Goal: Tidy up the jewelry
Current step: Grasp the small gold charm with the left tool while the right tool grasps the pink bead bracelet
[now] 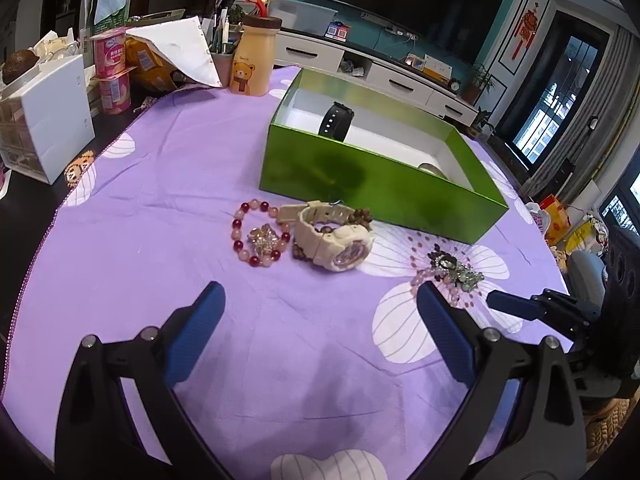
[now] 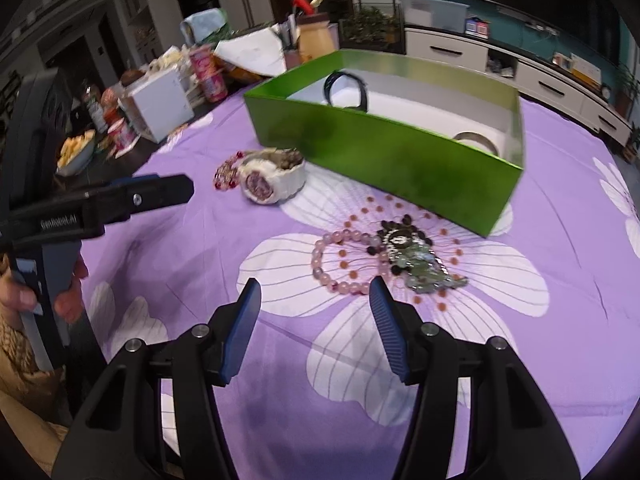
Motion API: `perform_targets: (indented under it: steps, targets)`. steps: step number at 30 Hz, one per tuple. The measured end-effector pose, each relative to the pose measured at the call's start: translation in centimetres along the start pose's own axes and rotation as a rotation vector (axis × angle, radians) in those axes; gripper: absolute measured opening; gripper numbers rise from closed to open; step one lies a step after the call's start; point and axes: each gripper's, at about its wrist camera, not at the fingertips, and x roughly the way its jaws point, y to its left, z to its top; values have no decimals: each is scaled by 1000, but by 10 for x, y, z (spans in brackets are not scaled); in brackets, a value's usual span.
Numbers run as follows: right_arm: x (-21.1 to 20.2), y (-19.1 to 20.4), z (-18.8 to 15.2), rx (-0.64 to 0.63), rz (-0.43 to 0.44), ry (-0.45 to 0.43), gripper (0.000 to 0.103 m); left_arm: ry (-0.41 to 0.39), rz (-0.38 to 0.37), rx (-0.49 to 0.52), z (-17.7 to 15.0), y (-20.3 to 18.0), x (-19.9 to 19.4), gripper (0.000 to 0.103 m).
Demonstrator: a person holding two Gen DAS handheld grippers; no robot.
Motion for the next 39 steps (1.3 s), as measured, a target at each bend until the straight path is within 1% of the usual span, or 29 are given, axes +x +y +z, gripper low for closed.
perform_targets:
  steps: [1, 2, 3, 7, 10, 13, 16, 17, 19, 21, 22, 23, 24, 25, 28, 30, 34, 36, 38, 39]
  targets:
    - [5, 1, 1, -14, 0, 7, 54, 4, 7, -1, 0, 2, 2, 97]
    - [11, 2, 3, -25, -2, 19, 49, 6, 10, -2, 0, 4, 3, 96]
    - [15, 2, 4, -29, -4, 26, 46, 11, 13, -5, 0, 7, 4, 95]
    - [33, 1, 10, -49, -15, 47, 41, 19, 38, -18, 2, 19, 9, 93]
    - [44, 4, 12, -76, -25, 66, 34, 15, 46, -30, 5, 26, 11, 91]
    - [50, 6, 12, -115, -48, 64, 29, 14, 49, -23, 10, 31, 15, 83]
    - [52, 7, 13, -136, -58, 52, 15, 13, 43, 2, 17, 32, 22, 78]
    - [52, 8, 13, -141, -60, 48, 8, 14, 41, 8, 19, 32, 25, 75]
    - [52, 11, 13, -156, -75, 41, 7, 23, 38, 27, 24, 32, 33, 68]
    - [51, 10, 12, -144, -64, 40, 7, 30, 30, 50, 28, 31, 39, 66]
    - [50, 5, 13, -108, -34, 45, 7, 36, 31, 59, 30, 31, 42, 62]
    - [48, 1, 15, -74, -3, 44, 7, 46, 29, 72, 32, 30, 47, 55]
    - [43, -5, 17, -34, 36, 30, 7, 52, 24, 81, 33, 30, 50, 52]
    - [38, -7, 20, -14, 54, 16, 7, 56, 20, 88, 33, 30, 52, 50]
    - [22, -18, 30, 43, 99, -36, 7, 71, 14, 100, 37, 32, 61, 49]
    - [14, -21, 35, 58, 111, -59, 7, 77, 8, 104, 38, 32, 64, 49]
    - [5, -20, 40, 50, 111, -89, 7, 79, 6, 137, 39, 29, 67, 45]
    - [4, -19, 40, 50, 117, -96, 7, 88, -13, 139, 39, 29, 68, 36]
    - [5, -19, 39, 52, 118, -97, 7, 107, -14, 143, 37, 29, 72, 27]
    - [5, -19, 39, 52, 119, -96, 7, 112, -10, 144, 35, 29, 74, 27]
